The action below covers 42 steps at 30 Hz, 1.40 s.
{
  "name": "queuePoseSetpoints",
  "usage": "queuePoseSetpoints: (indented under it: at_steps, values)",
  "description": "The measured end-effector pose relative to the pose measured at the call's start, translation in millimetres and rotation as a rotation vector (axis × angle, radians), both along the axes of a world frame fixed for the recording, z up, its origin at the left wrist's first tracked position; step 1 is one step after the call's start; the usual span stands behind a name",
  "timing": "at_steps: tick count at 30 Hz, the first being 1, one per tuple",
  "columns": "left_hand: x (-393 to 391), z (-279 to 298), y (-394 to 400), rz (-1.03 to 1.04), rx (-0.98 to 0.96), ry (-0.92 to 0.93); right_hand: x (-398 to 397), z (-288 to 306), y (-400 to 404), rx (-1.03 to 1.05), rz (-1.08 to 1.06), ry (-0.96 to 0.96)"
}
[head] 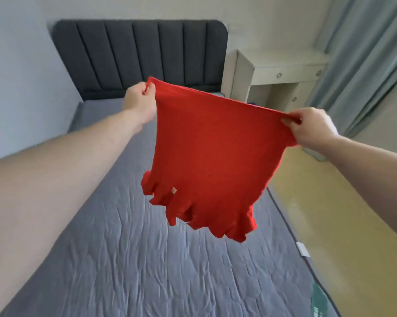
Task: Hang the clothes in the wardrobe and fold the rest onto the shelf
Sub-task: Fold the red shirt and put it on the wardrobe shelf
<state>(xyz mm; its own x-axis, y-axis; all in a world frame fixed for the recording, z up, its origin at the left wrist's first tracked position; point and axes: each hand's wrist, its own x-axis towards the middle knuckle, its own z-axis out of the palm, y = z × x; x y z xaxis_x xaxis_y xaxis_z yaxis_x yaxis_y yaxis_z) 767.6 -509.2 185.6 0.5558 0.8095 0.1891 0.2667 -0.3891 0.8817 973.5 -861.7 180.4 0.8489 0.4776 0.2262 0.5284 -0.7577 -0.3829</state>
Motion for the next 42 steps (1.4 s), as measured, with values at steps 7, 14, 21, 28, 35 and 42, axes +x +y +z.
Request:
queuePoseSetpoints:
  at_steps: [7, 14, 21, 28, 35, 42]
  values:
    - [-27, 124, 7, 0.057, 0.213, -0.167, -10, 88, 44, 0.293, 0.104, -0.28]
    - [-103, 27, -9, -0.06, 0.186, -0.055, -66, 19, 31, 0.2, 0.298, -0.26]
    - [-199, -189, -54, -0.143, -0.033, 0.149, -115, -170, -25, -0.167, 0.513, 0.076]
    - [-335, -375, -166, -0.35, -0.078, 0.594, -229, -380, -107, -0.597, 0.621, 0.506]
    - [-439, -488, -251, -0.683, -0.209, 1.027, -350, -488, -185, -0.871, 0.561, 0.834]
    - [-409, -519, -230, -0.816, -0.194, 1.275, -360, -513, -172, -0.98, 0.433, 1.062]
